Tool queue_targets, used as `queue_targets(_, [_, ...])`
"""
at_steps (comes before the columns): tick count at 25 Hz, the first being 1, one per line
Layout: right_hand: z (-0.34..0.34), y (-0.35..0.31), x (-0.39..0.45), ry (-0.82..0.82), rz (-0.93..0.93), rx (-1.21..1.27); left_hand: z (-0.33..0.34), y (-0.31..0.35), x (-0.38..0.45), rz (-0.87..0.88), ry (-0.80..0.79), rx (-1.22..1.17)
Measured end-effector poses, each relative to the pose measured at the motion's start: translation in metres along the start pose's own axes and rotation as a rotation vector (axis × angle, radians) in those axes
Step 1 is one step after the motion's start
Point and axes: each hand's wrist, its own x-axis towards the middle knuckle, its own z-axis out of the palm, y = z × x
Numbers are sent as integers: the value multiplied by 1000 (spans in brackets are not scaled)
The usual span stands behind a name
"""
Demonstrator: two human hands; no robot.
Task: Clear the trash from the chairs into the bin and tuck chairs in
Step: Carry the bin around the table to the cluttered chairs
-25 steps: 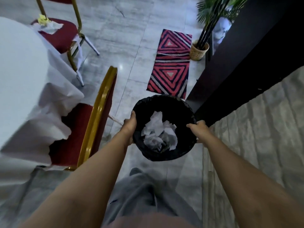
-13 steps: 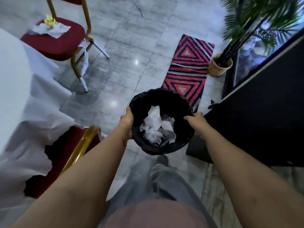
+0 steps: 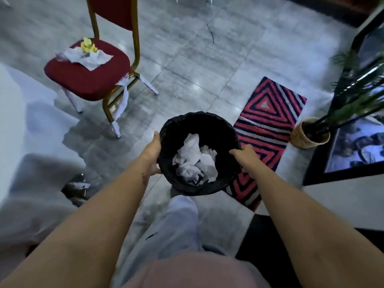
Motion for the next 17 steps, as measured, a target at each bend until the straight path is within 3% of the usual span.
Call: queue_targets(17, [-58, -352, 374, -127, -67, -155, 93, 393, 244, -38, 63, -84])
